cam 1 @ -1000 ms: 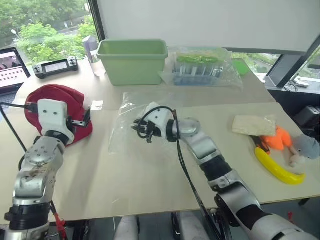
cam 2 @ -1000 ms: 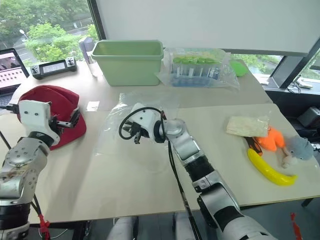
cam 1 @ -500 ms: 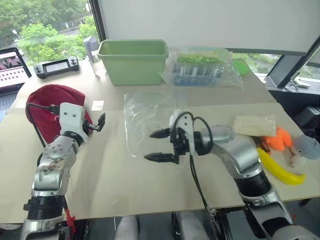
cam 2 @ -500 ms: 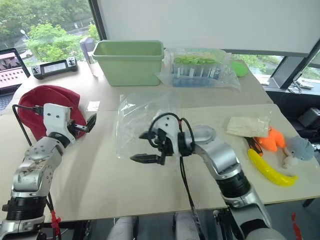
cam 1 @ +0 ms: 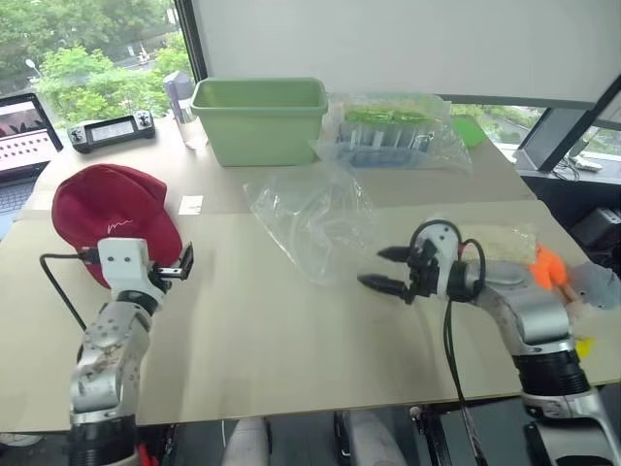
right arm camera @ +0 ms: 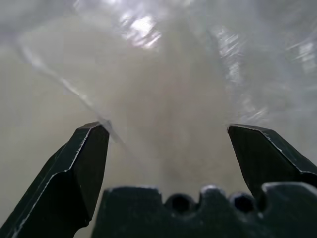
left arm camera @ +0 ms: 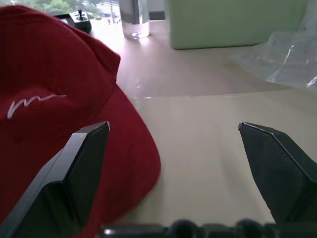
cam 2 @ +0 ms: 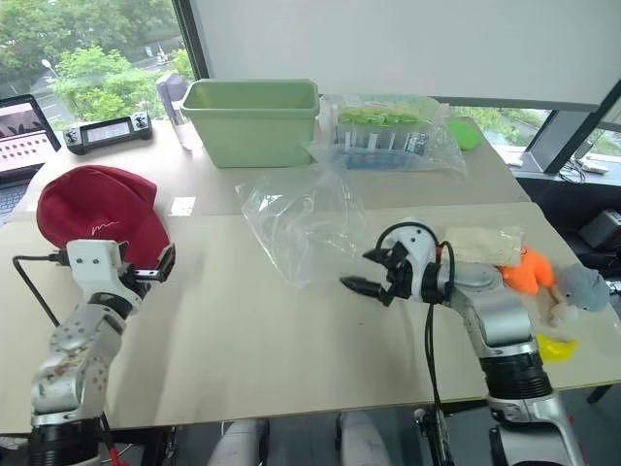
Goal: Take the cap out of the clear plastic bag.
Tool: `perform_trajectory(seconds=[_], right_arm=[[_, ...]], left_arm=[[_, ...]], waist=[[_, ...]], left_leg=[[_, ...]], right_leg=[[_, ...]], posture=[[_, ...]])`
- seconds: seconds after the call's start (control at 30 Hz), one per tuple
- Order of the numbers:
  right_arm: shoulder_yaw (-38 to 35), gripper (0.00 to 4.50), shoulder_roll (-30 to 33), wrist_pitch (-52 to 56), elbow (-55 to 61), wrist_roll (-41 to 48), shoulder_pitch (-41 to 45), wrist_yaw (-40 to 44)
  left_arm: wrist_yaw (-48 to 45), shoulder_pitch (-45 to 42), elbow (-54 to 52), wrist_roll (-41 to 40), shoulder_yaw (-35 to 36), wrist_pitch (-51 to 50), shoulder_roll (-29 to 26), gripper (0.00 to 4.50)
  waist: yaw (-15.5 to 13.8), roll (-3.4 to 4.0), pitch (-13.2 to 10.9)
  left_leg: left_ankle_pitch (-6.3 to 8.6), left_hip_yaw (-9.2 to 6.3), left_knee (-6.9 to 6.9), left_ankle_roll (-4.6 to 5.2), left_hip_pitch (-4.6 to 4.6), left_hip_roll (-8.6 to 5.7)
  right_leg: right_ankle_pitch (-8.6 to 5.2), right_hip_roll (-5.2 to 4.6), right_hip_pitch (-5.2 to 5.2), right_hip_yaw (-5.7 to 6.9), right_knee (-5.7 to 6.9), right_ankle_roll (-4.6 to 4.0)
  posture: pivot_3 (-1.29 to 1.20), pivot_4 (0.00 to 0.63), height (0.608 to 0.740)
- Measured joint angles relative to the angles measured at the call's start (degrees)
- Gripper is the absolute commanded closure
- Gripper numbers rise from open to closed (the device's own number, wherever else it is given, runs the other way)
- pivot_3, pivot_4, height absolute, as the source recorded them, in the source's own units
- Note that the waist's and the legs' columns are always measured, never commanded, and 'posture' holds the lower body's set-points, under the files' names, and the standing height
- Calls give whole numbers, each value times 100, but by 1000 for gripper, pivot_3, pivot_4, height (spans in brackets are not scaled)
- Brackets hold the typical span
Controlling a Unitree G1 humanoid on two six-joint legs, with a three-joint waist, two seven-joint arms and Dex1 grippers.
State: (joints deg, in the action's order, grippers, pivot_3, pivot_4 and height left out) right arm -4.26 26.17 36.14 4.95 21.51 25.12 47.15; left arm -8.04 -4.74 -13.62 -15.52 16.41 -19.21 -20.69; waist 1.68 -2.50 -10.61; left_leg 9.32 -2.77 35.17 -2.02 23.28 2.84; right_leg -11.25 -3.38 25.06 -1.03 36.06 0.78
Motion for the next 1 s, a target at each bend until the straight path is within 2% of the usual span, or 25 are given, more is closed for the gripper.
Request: perform_trajectory(seconds=[0.03,0.1,0.3,0.4,0.57,0.87,1.0], right_arm=[[-276,49,-398,-110,-10,137,-74,-365],[-545,49,-789,-292,-58,226,-204,-845],[-790,49,-1388,-1108,-130,100,-976,-1693],[-695,49,-1471,-1716,-268,-189,-1462,-1826],[-495,49,-1581,-2340,-344,-521,-1804,-2012],[-107,49,-1656,-2772,-367,-896,-1894,-2239],[-87,49,-1735,-2832,-434,-899,-1876,-2338]], left_arm=[[168,46,-23,238,-155,199,187,0],[331,103,-24,529,-407,424,387,0],[492,198,88,836,-599,904,817,0],[521,267,120,982,-834,1073,998,0],[462,375,253,1092,-1113,1174,1153,0],[464,425,775,1129,-1161,1545,1279,0],[261,320,898,863,-1121,1530,1359,0]], waist=[[-24,0,0],[-63,1,0],[-98,2,2],[-93,5,3],[-49,11,8],[-60,11,13],[-63,11,26]], left_leg=[[0,1,1,0,0,-1],[0,2,7,0,4,-2],[0,5,10,0,7,-4],[0,7,9,0,4,-4],[0,13,10,0,-3,-3],[0,12,10,0,-5,-3],[1,13,10,-1,-9,-3]], right_leg=[[2,-1,-2,-2,-1,3],[6,-2,-3,-2,-5,8],[7,-5,-5,-5,-12,9],[4,-5,-6,-7,-12,6],[-13,-4,-8,-15,-10,-25],[-14,-4,-9,-15,-11,-25],[-14,-4,-15,-15,-13,-26]], posture=[[0,150,740],[0,150,740],[0,150,740],[0,150,740],[0,150,740],[0,150,740],[0,150,740]])
